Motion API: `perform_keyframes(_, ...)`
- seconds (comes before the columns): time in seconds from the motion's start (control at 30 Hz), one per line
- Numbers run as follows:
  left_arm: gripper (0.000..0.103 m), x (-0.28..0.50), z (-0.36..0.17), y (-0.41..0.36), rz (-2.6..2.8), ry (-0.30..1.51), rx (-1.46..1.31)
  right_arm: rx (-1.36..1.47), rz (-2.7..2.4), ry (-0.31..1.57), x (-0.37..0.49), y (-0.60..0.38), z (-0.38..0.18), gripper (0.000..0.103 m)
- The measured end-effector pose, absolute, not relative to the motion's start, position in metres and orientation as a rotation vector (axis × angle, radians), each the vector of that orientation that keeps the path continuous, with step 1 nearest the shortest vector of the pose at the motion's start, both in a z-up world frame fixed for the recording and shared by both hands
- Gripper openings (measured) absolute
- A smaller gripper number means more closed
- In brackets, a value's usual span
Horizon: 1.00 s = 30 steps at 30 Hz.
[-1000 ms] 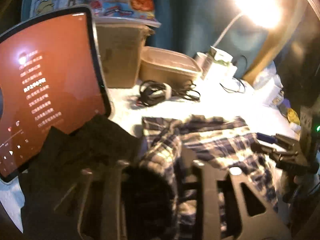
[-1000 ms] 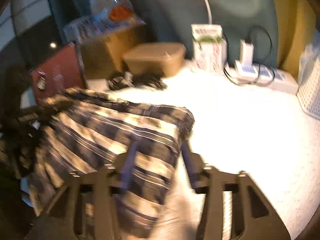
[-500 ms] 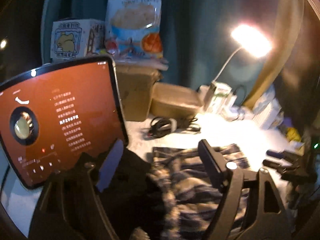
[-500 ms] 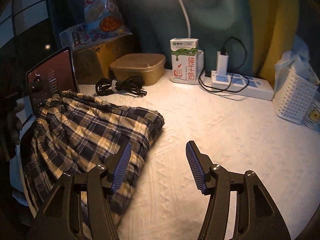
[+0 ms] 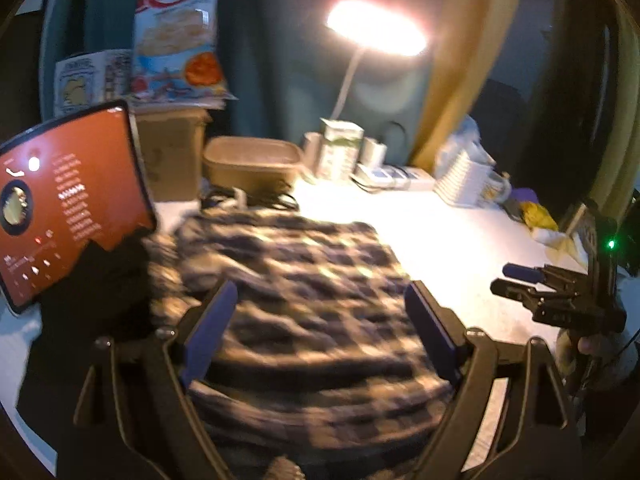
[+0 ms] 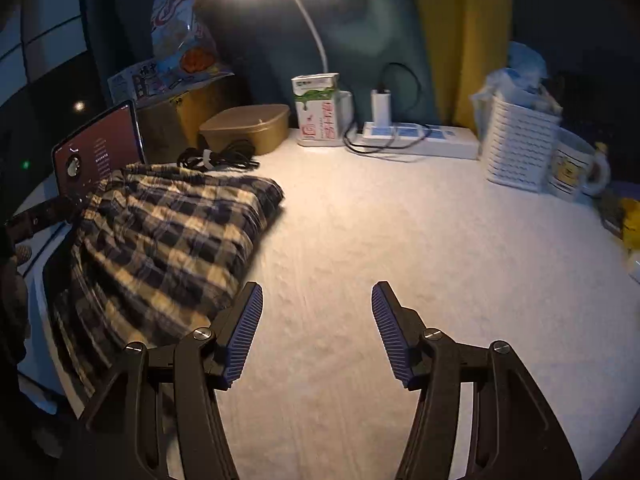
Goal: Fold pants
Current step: 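Lower the pants onto the table edge and open both grippers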
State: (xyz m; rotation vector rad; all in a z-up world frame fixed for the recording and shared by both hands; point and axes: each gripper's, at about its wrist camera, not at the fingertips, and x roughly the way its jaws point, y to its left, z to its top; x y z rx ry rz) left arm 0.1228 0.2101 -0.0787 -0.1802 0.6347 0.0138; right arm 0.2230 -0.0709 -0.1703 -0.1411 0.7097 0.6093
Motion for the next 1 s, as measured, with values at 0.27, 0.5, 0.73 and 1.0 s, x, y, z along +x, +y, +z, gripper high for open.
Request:
perform_keyframes(0.27, 0.087, 0.1, -0.083, 0.167, -0.015, 0.622, -0.193, -0.157, 0.533, 0.642, 0.18, -0.115, -0.152, 0.06)
perform_keyframes(0.5, 0.087, 0.076, -0.067, 0.122, -0.057, 0.58, -0.107, -0.131, 0.454, 0.582, 0.146, -0.152, -0.129, 0.06)
perform_keyframes(0.73, 0.087, 0.053, -0.044, 0.088, -0.106, 0.518, -0.039, -0.093, 0.387, 0.513, 0.117, -0.18, -0.103, 0.06)
perform_keyframes(1.0, 0.087, 0.015, -0.011, 0.074, -0.042, 0.361, -0.017, -0.103, 0.376, 0.385, 0.077, -0.186, -0.069, 0.06)
